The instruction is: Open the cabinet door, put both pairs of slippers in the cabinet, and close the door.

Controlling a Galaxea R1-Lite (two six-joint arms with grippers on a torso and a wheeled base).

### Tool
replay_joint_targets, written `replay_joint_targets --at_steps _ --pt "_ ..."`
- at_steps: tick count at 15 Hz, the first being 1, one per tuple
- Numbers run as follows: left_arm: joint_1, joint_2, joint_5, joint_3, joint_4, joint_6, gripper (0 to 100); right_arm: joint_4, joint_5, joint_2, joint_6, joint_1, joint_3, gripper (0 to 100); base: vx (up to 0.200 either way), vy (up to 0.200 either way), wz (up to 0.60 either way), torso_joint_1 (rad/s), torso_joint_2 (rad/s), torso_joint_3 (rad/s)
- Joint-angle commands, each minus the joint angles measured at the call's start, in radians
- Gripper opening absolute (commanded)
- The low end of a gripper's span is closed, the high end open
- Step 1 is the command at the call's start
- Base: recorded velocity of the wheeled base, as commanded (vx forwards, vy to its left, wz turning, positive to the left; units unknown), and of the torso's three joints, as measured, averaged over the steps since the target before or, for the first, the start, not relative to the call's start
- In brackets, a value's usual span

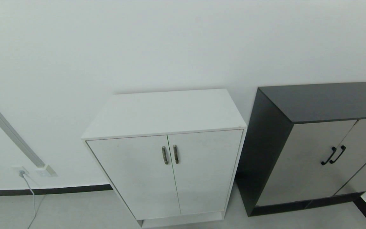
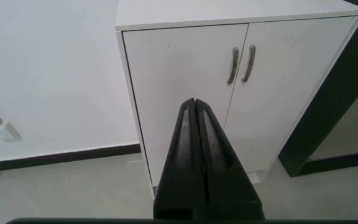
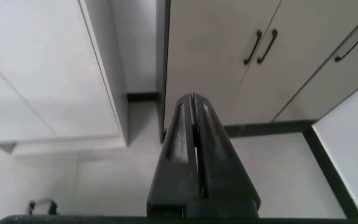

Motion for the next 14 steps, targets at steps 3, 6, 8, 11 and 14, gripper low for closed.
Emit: replay_joint_targets --at_steps 3,6,8,11,14 --pt "0.000 0.001 0.000 0.000 0.000 0.000 0 -0.002 0.022 -0.148 0.025 -0.011 0.003 0 0.000 0.000 0.00 0.000 0.00 0.000" --pt "0.000 0.001 0.000 0.000 0.000 0.000 0 -0.037 0.145 -0.163 0.086 -0.019 0.023 0 0.000 0.000 0.00 0.000 0.00 0.000" --pt "0.000 0.001 0.000 0.000 0.000 0.000 0 -0.045 0.220 -0.163 0.145 -0.019 0.031 0 0.000 0.000 0.00 0.000 0.00 0.000" --pt "0.000 0.001 0.000 0.000 0.000 0.000 0 -0.048 0.223 -0.163 0.126 -0.019 0.031 0 0.000 0.000 0.00 0.000 0.00 0.000" --pt "0.000 0.001 0.000 0.000 0.000 0.000 0 -0.056 0.211 -0.163 -0.004 -0.022 0.049 0 0.000 0.000 0.00 0.000 0.00 0.000"
